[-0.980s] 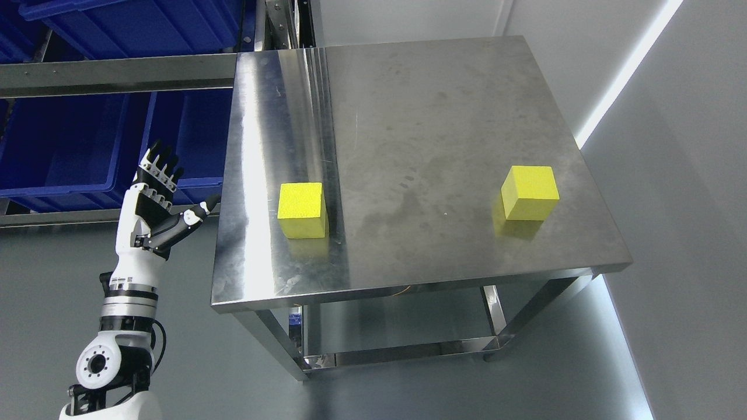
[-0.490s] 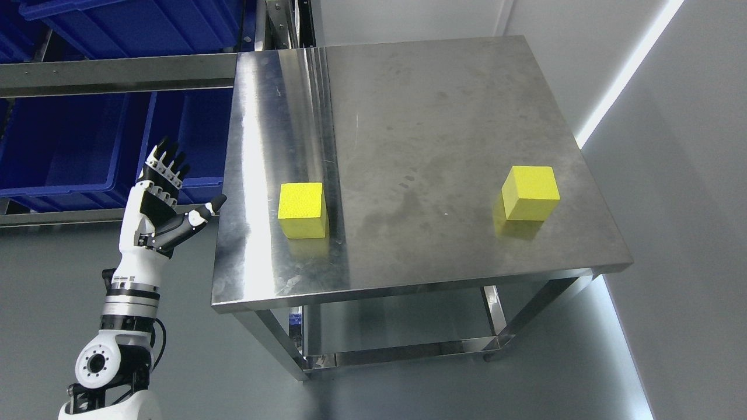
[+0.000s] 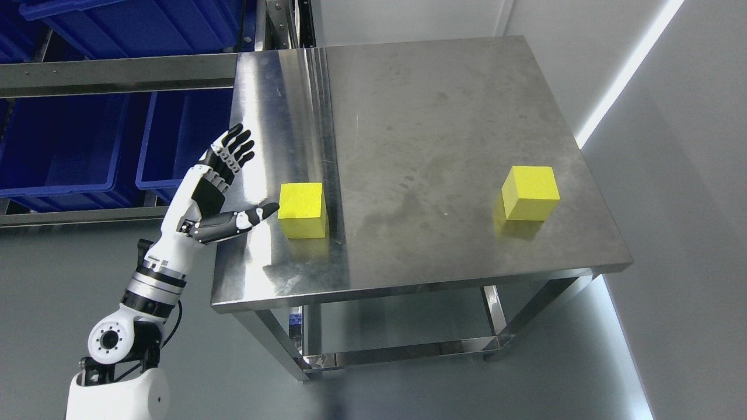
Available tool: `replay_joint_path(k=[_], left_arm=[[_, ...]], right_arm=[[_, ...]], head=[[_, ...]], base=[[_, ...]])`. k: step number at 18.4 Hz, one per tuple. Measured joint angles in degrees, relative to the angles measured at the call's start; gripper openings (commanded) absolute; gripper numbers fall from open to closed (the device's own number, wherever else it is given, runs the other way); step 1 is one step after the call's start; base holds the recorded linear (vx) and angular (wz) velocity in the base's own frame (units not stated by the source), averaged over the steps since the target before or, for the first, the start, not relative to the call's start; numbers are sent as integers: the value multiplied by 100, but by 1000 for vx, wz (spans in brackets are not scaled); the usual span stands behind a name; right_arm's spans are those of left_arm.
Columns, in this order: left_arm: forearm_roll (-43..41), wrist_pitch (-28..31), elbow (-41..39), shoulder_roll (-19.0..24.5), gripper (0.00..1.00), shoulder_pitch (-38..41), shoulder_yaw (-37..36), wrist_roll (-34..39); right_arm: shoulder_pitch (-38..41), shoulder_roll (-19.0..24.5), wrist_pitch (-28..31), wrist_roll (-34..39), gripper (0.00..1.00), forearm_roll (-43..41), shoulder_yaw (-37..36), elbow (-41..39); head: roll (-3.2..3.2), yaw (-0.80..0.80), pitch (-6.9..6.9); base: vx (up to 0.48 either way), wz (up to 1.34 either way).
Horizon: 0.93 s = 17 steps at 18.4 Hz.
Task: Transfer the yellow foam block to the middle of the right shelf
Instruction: 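Reach the left hand toward the yellow foam cube nearest it, then close the left hand around the yellow foam cube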
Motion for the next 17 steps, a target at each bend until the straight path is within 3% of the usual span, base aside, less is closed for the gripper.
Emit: replay_joint_path(k=[6,13,17], left_arm=[[-444,438,185,35,96,-311,-347,-43],[-664,520,312,72,96,-382,-796,-86],[-783,531,374,96,86,-354,-963,-88]], right_arm=[[0,0,0,0,100,0,0,0],[0,0,-1,0,100,0,0,0],[0,0,-1,0,100,0,0,0]], head=[[0,0,0],[0,0,0],[0,0,0]], base=[[0,0],[0,0],[0,0]])
